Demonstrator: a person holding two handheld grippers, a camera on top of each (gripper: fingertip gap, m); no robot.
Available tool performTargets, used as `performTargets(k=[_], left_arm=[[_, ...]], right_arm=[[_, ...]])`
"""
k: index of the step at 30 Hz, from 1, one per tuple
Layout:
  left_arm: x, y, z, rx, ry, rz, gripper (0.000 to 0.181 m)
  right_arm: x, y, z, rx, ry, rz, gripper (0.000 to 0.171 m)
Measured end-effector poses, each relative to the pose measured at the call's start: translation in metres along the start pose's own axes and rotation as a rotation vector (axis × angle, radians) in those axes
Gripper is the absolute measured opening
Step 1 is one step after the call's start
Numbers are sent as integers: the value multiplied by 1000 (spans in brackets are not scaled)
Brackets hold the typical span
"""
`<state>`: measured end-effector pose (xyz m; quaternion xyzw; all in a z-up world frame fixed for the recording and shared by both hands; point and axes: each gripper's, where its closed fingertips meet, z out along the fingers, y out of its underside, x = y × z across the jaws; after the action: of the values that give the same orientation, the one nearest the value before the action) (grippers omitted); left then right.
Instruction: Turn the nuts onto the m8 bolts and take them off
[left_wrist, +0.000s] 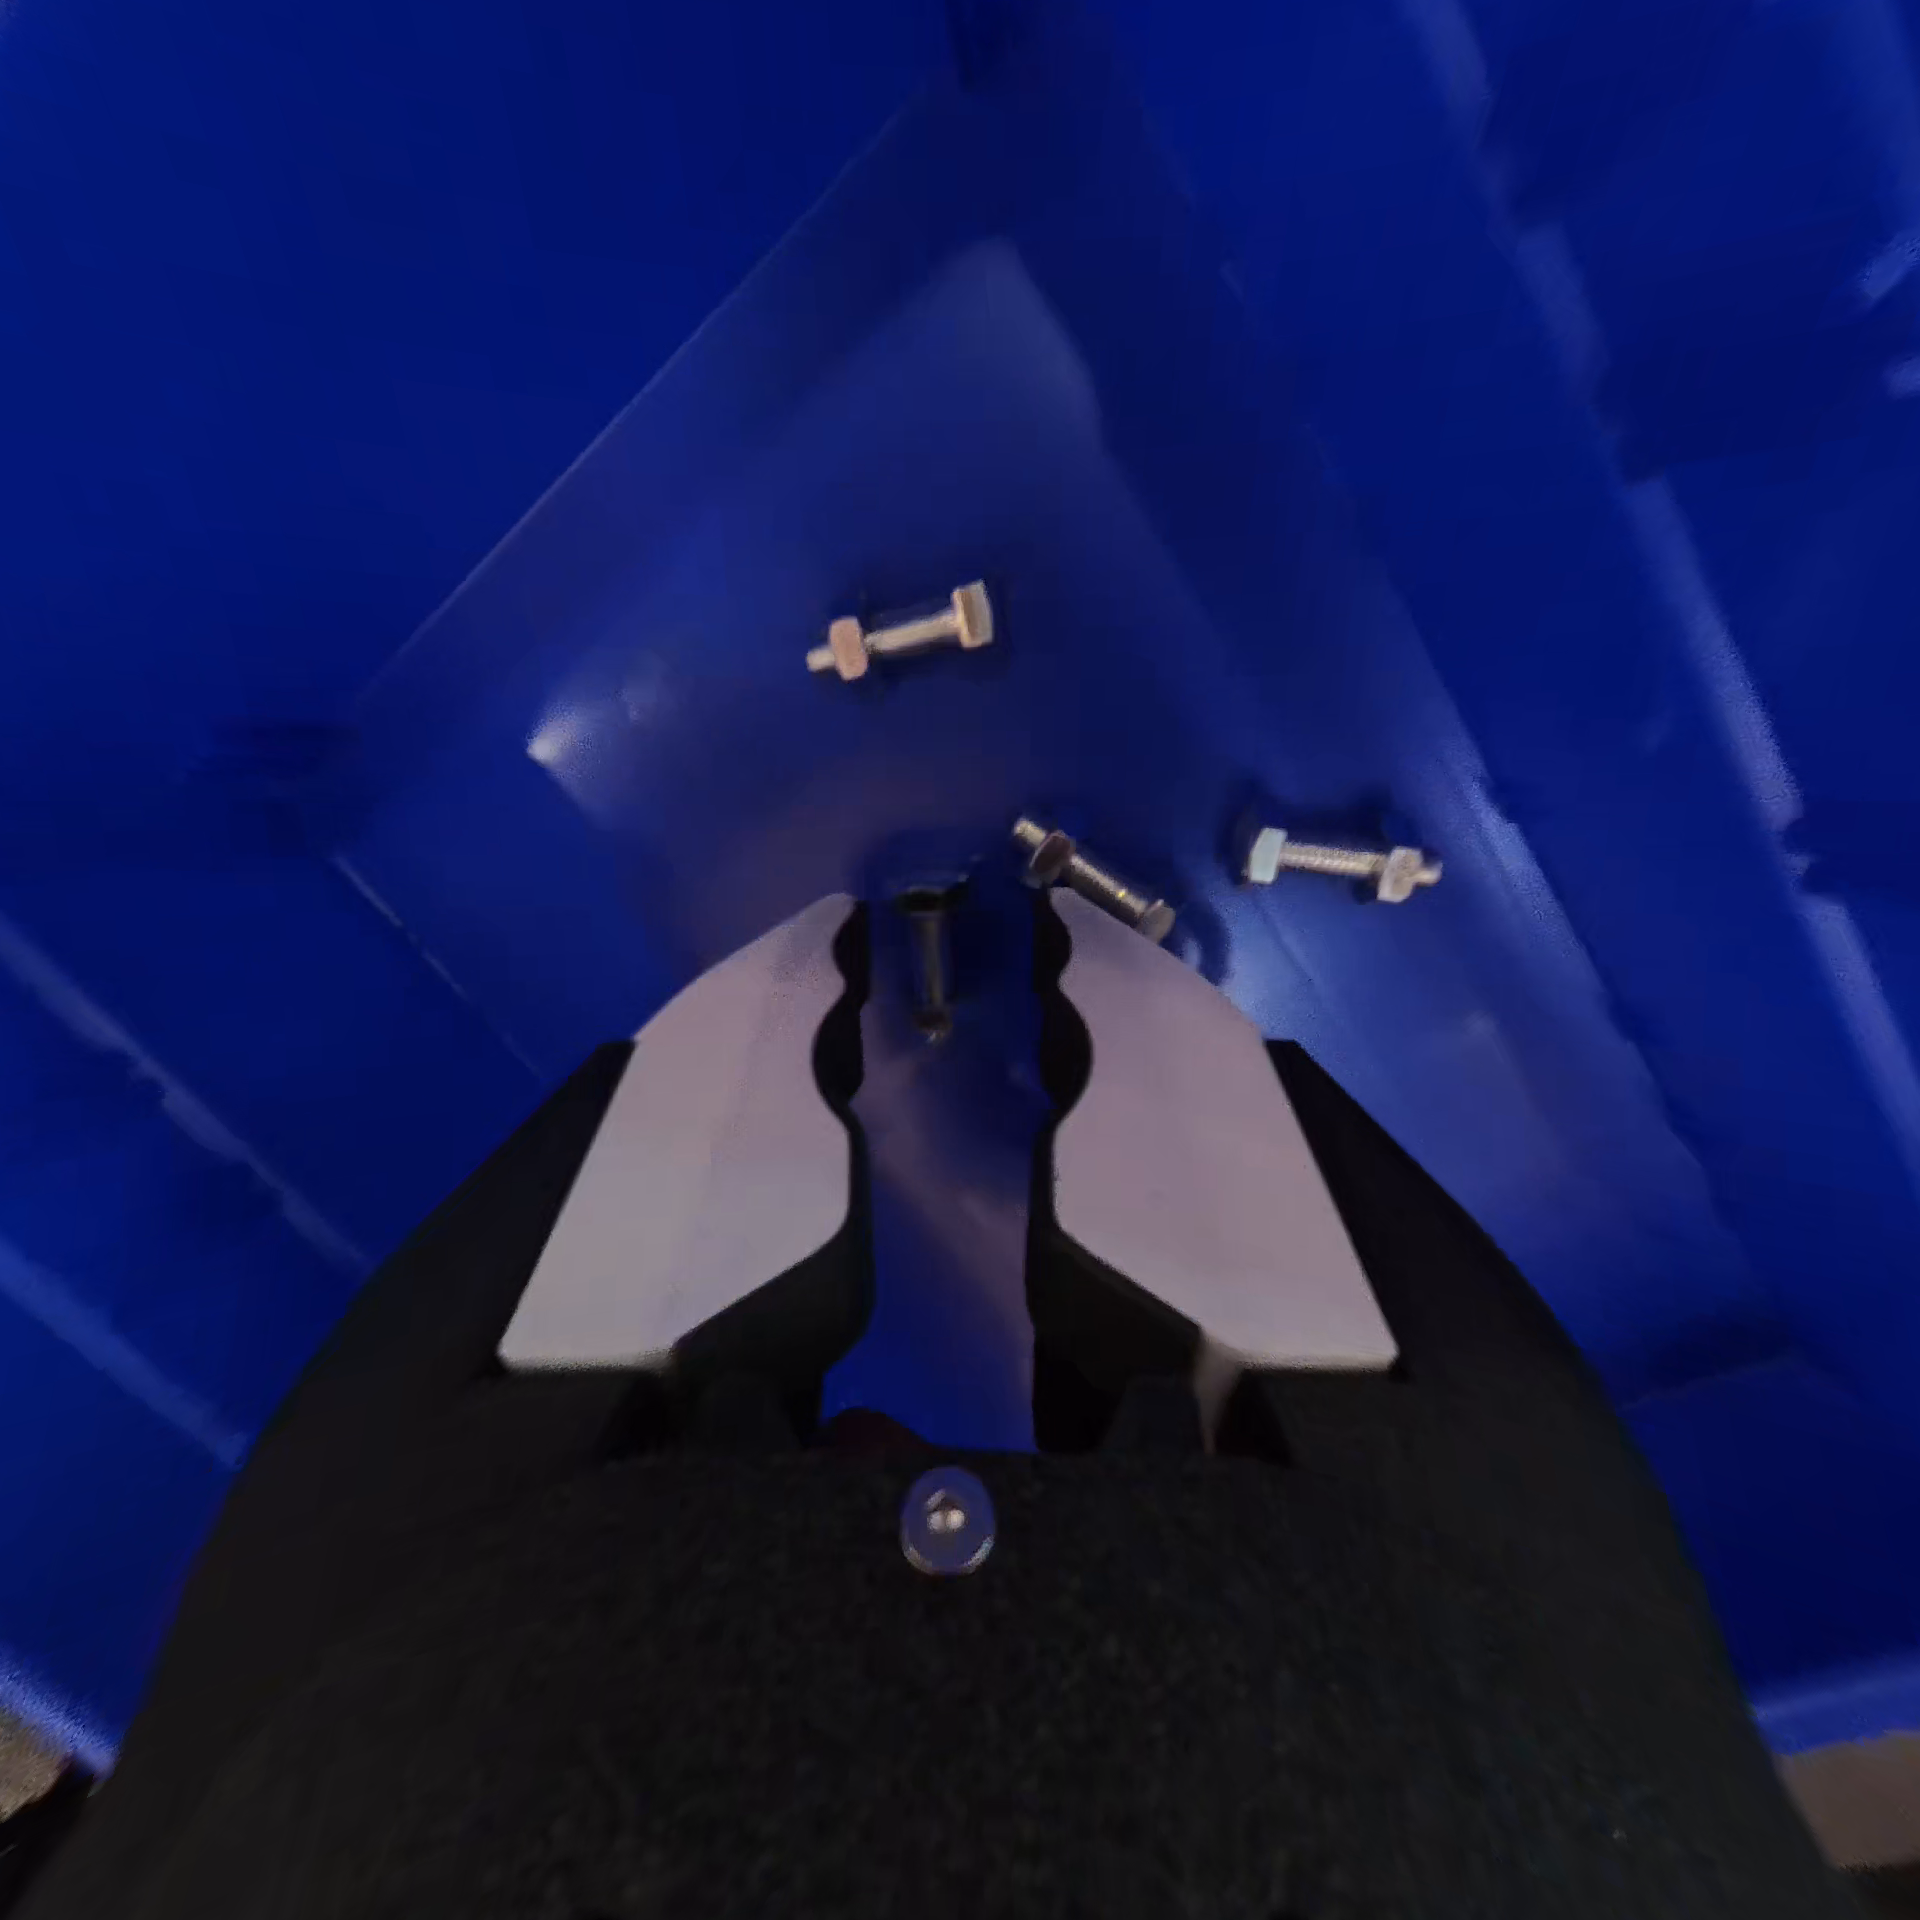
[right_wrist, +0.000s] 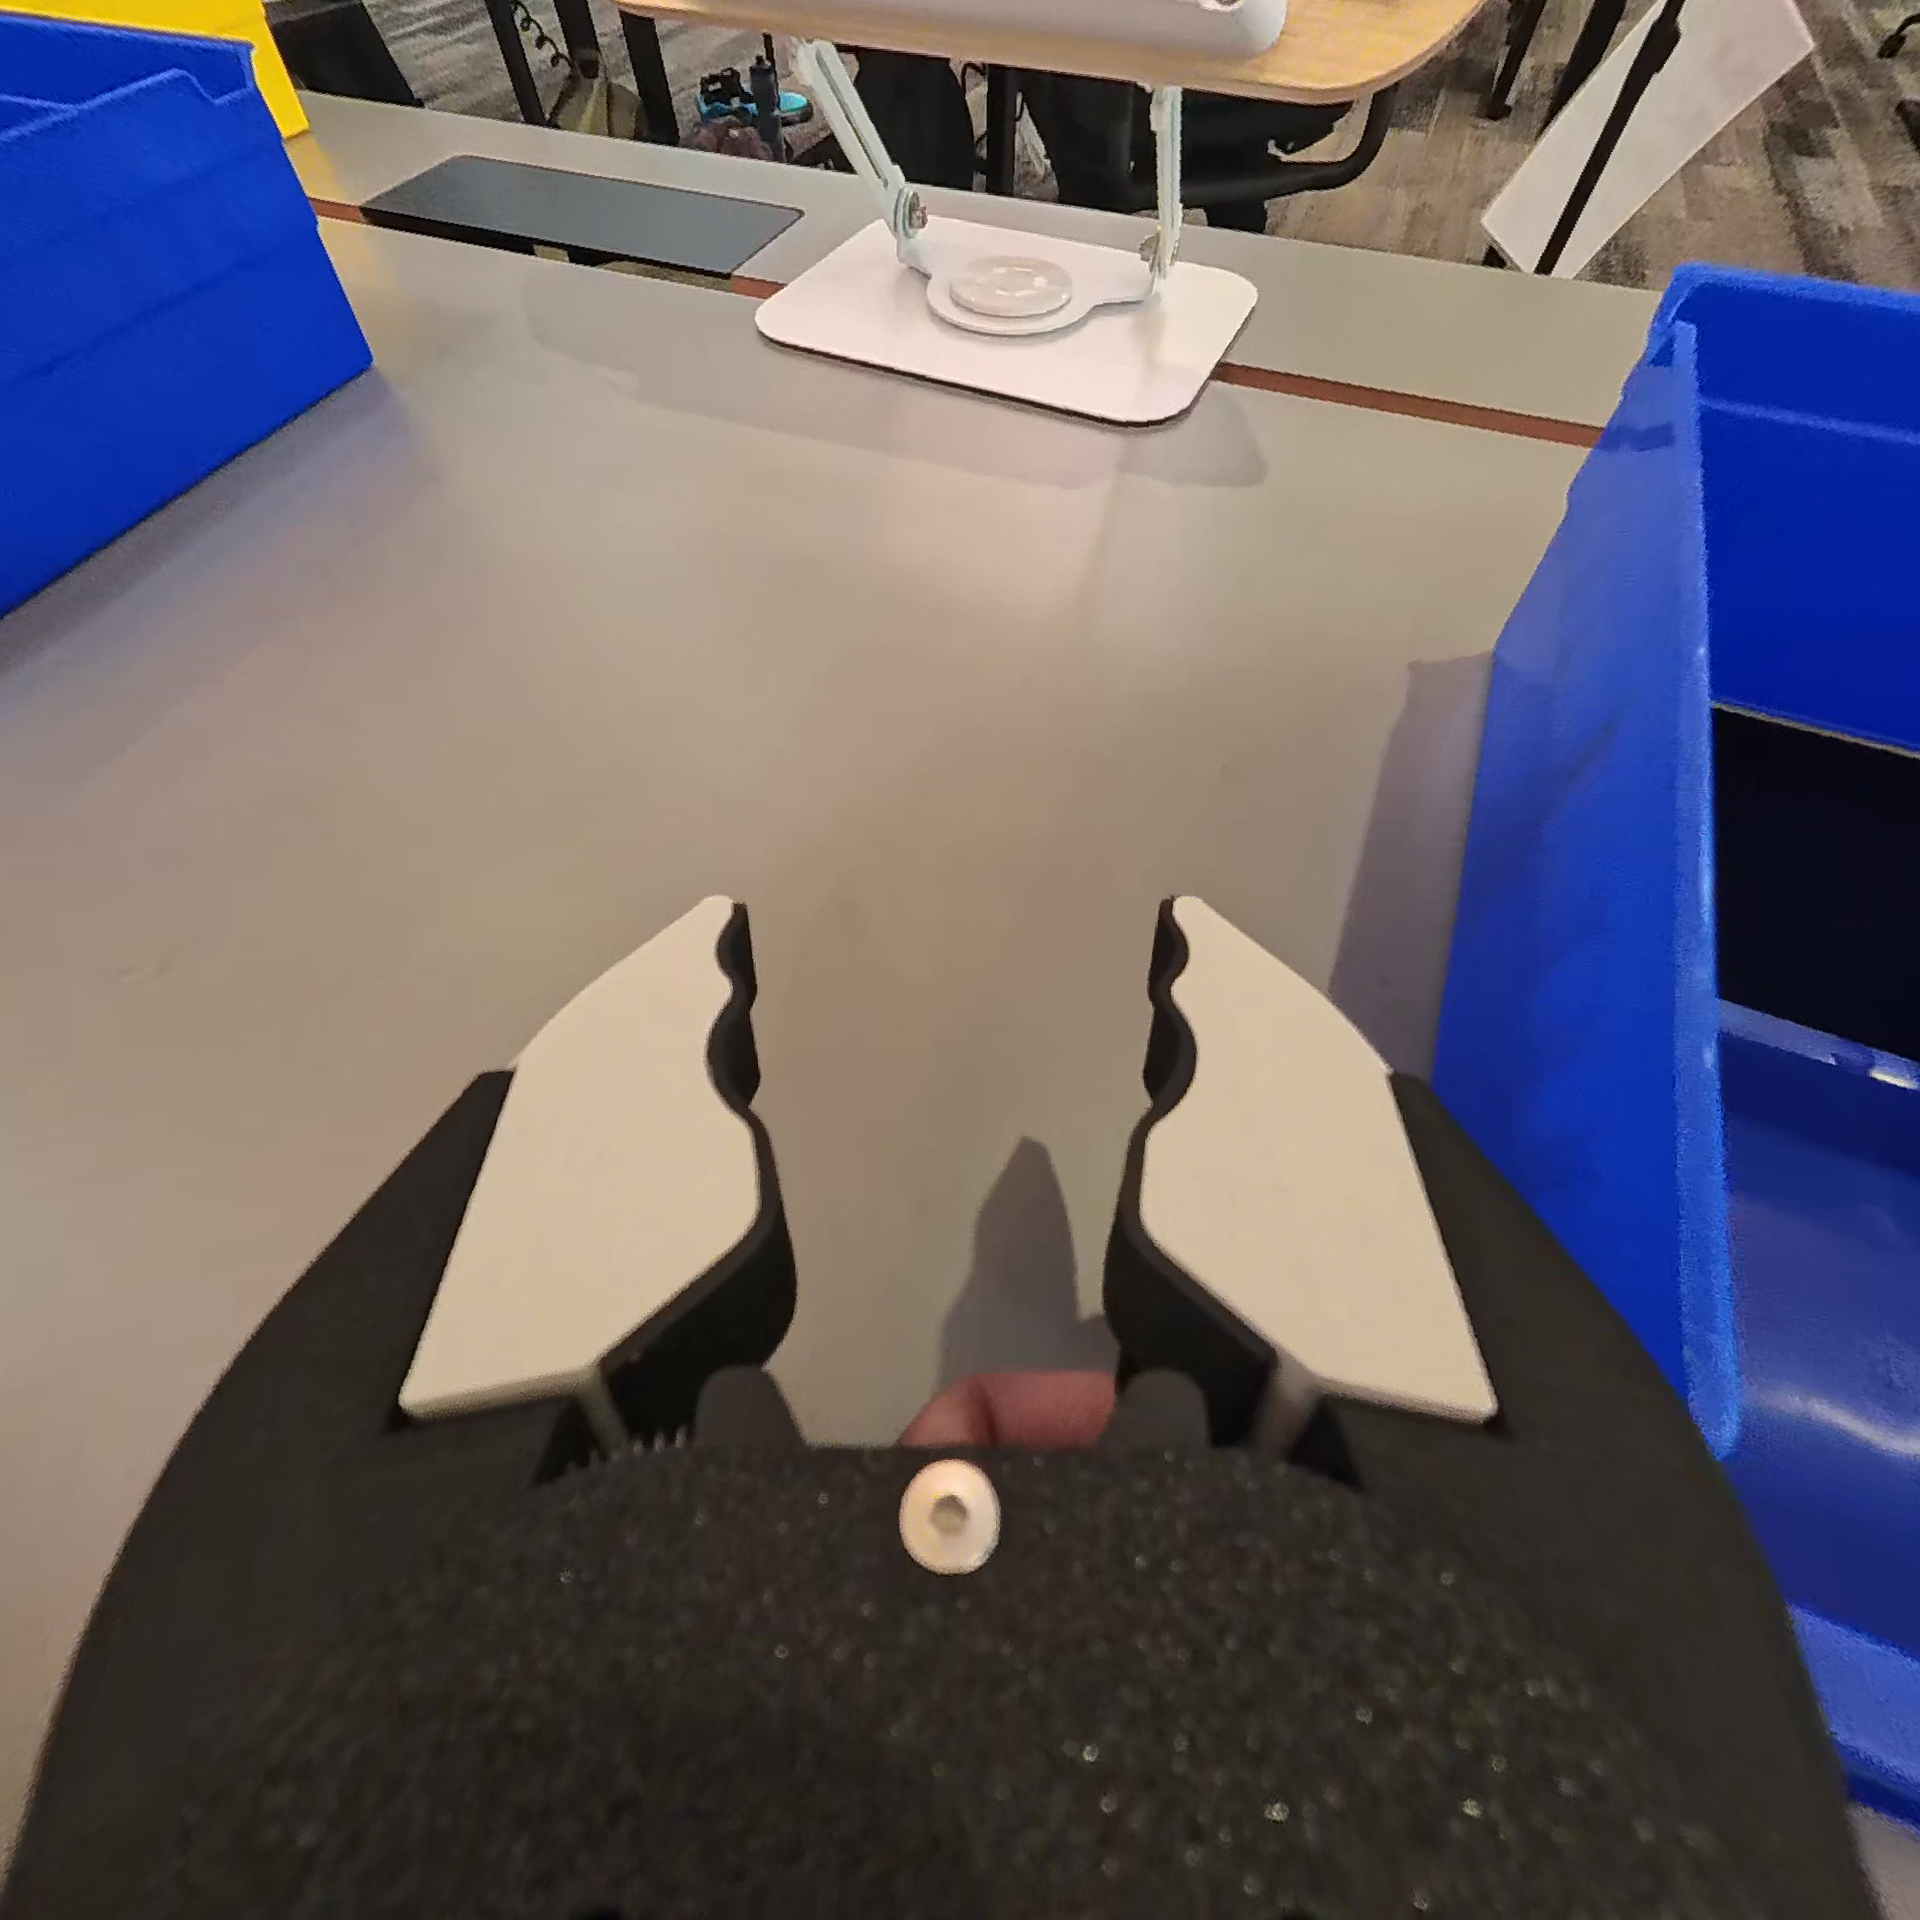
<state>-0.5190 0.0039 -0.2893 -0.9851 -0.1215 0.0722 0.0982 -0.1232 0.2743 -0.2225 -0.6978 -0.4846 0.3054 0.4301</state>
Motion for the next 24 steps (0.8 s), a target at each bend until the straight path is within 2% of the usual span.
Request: performTargets(k=[3,6,11,14,17,20,22,24], left_arm=[[5,-4,2,-40,104,-31,16],[4,-4,2,-81,145,-60,15],[-4,-7,-5,15,137,-102,15],[-6,-24,-35,216,179,-170,15],[16,-45,-92,488,300,-195,15],[60,-62,-163,792,463,-194,15],[98,-64,-199,924,542,-153,15],[132,-64,-222,1033,521,-87,15]], right_arm=[[1,1,-1,1,0,4,72],[3,0,-1,1,4,4,72],[3,-2,-4,14,1,12,71],[-2,-2,-3,10,-11,-17,71],[-11,-4,-2,23,-33,-62,70],[-28,-12,0,71,-90,-97,60],[-44,-19,-1,103,-153,-106,60],[-63,-26,-5,134,-230,-124,60]])
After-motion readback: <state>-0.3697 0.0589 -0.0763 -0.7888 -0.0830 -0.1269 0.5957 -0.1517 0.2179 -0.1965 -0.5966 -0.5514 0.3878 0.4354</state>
